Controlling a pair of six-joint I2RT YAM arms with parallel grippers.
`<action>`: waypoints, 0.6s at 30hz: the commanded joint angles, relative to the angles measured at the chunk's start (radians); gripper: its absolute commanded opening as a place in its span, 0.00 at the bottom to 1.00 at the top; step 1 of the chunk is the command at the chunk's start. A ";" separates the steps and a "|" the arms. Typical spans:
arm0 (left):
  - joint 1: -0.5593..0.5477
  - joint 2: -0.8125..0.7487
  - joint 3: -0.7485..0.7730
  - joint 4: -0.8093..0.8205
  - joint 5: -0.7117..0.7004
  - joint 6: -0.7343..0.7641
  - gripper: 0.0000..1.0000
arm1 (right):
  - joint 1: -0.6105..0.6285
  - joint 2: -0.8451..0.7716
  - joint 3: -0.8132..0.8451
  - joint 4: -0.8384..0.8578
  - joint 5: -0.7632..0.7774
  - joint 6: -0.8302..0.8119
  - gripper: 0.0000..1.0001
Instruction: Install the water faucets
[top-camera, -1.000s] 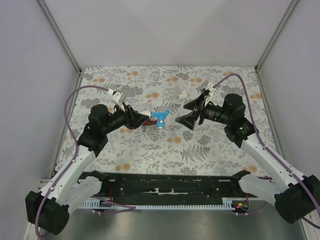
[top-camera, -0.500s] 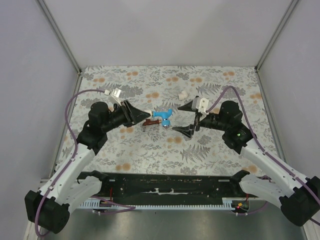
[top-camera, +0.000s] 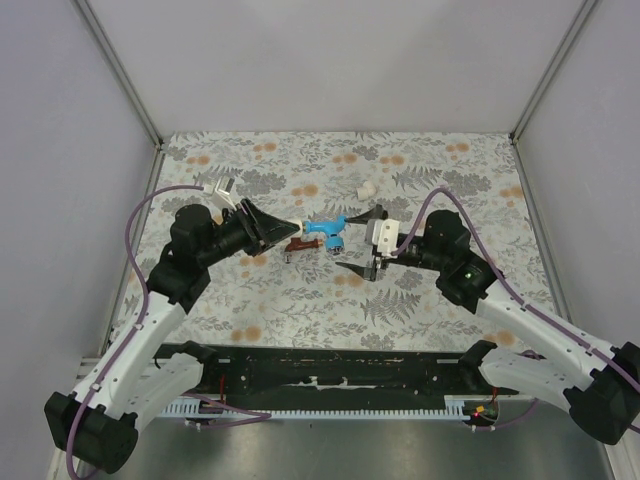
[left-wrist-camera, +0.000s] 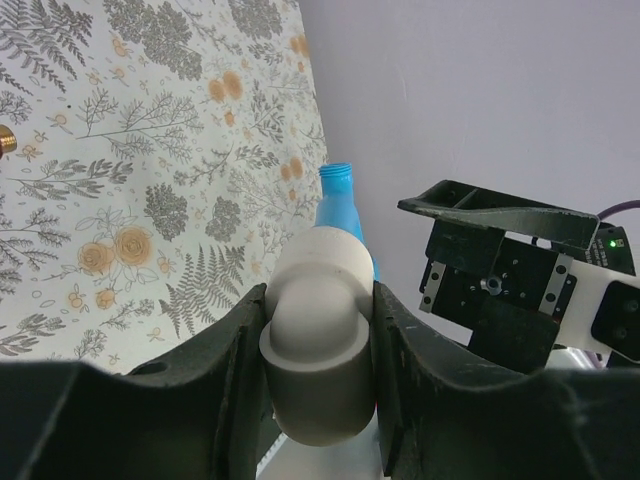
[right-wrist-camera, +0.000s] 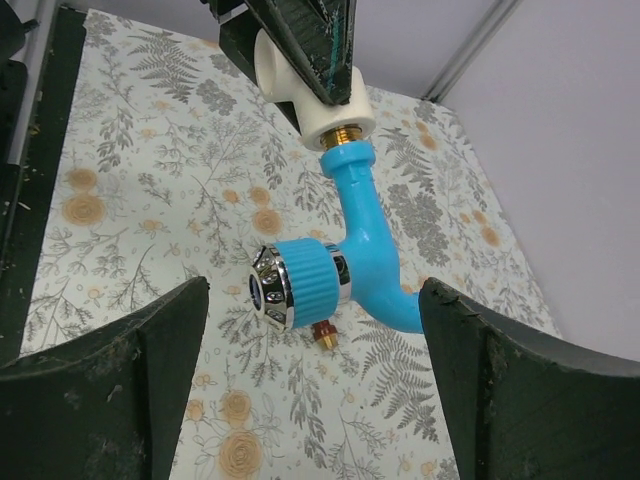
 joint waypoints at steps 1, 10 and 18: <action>0.002 -0.021 0.059 0.027 0.039 -0.076 0.02 | 0.021 0.009 -0.027 0.065 0.055 -0.086 0.92; 0.002 -0.024 0.060 0.067 0.081 -0.118 0.02 | 0.057 0.046 -0.072 0.158 0.081 -0.129 0.92; 0.002 -0.017 0.056 0.129 0.147 -0.161 0.02 | 0.058 0.081 -0.095 0.289 0.124 -0.118 0.81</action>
